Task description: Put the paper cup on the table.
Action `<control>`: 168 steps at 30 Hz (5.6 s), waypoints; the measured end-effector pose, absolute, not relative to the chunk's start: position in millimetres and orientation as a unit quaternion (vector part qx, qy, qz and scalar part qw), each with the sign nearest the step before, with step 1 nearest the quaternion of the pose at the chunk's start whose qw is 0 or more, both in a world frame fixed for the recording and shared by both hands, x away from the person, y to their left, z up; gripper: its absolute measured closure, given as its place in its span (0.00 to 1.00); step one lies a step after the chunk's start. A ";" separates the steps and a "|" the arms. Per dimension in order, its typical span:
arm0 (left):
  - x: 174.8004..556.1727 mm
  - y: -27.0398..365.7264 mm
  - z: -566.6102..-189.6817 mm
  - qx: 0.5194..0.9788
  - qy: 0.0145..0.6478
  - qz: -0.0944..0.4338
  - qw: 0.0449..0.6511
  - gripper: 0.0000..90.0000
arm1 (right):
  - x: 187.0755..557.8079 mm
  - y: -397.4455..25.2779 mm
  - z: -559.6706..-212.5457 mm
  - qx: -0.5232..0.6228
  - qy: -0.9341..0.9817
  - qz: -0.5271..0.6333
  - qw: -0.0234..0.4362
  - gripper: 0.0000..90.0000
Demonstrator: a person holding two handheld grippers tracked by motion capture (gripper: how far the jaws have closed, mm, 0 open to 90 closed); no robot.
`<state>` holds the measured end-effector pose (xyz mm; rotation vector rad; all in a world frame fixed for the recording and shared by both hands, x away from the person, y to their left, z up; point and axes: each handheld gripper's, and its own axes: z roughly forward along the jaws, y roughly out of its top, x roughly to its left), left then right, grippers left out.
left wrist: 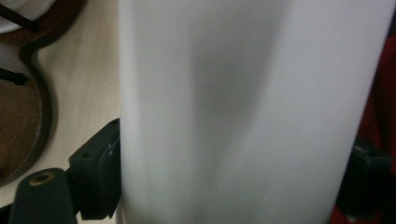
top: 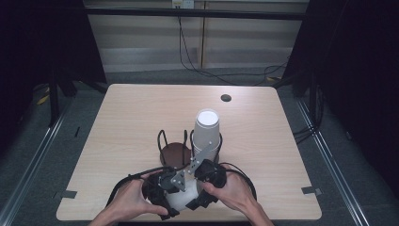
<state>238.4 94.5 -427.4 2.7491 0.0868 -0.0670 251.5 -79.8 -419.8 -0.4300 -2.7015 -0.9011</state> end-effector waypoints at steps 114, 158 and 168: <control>246.1 175.3 -418.6 0.819 0.135 -0.005 0.558 0.17 | 256.8 -141.3 -414.0 -0.182 -0.831 -0.522 0.068 0.26; 248.1 151.4 -426.8 0.805 0.131 -0.011 0.579 0.02 | 253.7 -122.0 -419.6 -0.149 -0.843 -0.507 0.103 0.26; 252.4 154.8 -422.4 0.807 0.128 -0.033 0.575 0.11 | 253.8 -118.6 -423.5 -0.164 -0.851 -0.492 0.086 0.21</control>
